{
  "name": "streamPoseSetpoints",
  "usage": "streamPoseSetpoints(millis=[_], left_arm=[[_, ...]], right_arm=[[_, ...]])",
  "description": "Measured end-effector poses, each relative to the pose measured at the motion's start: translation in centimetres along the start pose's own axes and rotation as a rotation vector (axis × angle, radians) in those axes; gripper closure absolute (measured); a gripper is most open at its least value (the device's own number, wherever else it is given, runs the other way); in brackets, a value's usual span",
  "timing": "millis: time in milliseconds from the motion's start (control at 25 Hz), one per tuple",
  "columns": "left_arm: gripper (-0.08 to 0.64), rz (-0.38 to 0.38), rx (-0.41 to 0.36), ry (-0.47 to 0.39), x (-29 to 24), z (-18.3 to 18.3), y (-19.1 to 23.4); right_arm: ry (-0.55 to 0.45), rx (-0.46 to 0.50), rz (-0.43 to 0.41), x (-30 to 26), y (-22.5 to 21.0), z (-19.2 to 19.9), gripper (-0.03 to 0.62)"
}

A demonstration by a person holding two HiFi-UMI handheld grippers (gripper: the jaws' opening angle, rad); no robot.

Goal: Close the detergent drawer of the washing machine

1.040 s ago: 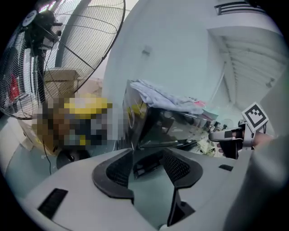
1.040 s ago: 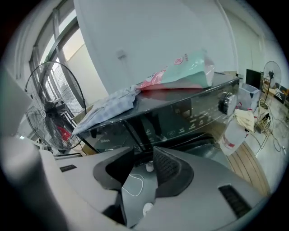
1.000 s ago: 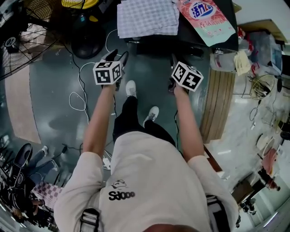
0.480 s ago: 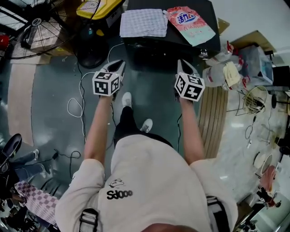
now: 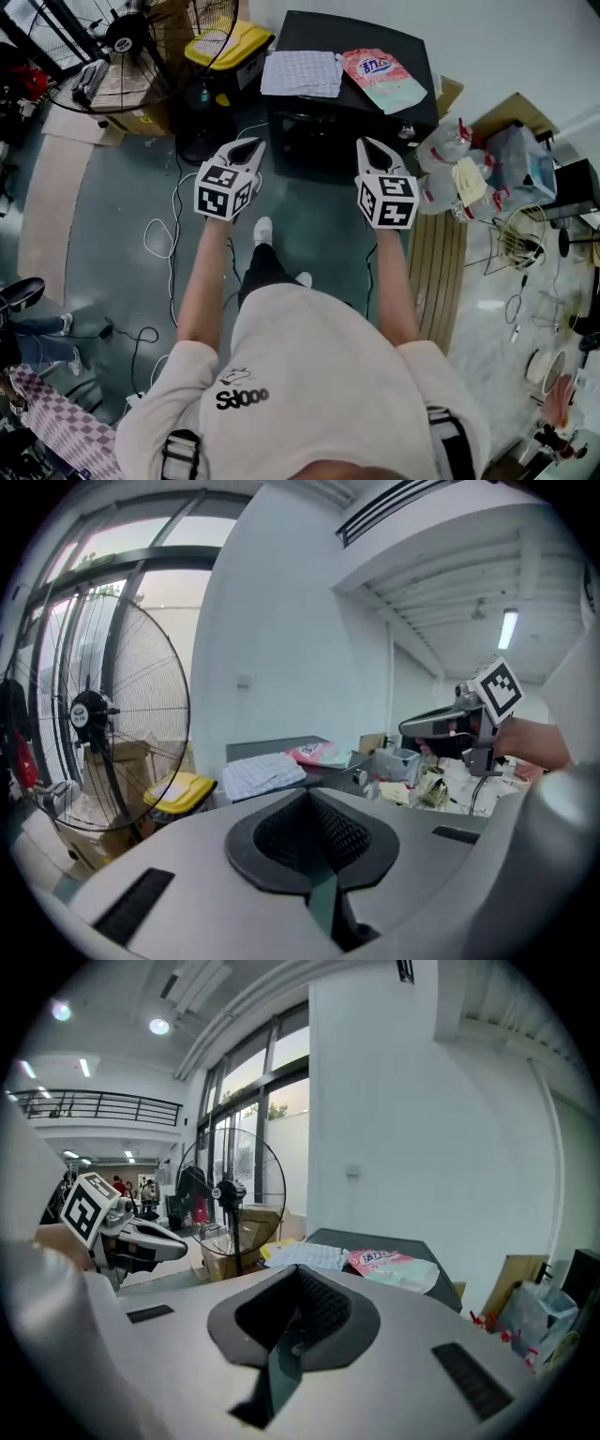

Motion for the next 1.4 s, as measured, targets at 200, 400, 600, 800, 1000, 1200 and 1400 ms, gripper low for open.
streamPoseSetpoints(millis=[200,400,600,800,1000,1200,1400], left_arm=[[0.538,-0.006,-0.056,-0.071,3.3,-2.7,-3.0],[0.538,0.002,-0.113,-0.128,5.9,-5.5,-5.0],[0.538,0.003,-0.162,-0.172,8.5,-7.3,-6.7],[0.538,0.02,-0.183,-0.19,9.7,-7.8,-8.2],[0.538,0.047,-0.21,-0.202,10.8,-8.5,-9.6],[0.538,0.057,-0.23,-0.202,11.4,-8.6,-10.0],[0.538,0.064,-0.225,-0.2,11.3,-8.5,-9.7]], right_arm=[[-0.066,0.085,-0.024,4.0,1.4,-2.3,0.584],[-0.125,0.144,-0.056,7.2,2.8,-4.6,0.584],[-0.166,0.155,-0.102,9.8,4.4,-6.1,0.584],[-0.2,0.166,-0.128,11.5,5.5,-7.2,0.584],[-0.211,0.191,-0.141,12.1,6.2,-7.7,0.586],[-0.207,0.206,-0.144,12.2,6.9,-7.3,0.586],[-0.208,0.215,-0.143,12.1,7.1,-7.3,0.586]])
Point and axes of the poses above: the fingertips, and each gripper's own axes: x backward along the fingers, y to its left, z out of its underside, the point moved 5 cm from there along x, backward along the fingers, and after that the axes turned 8 degrees about z, right-handed, at the moved point
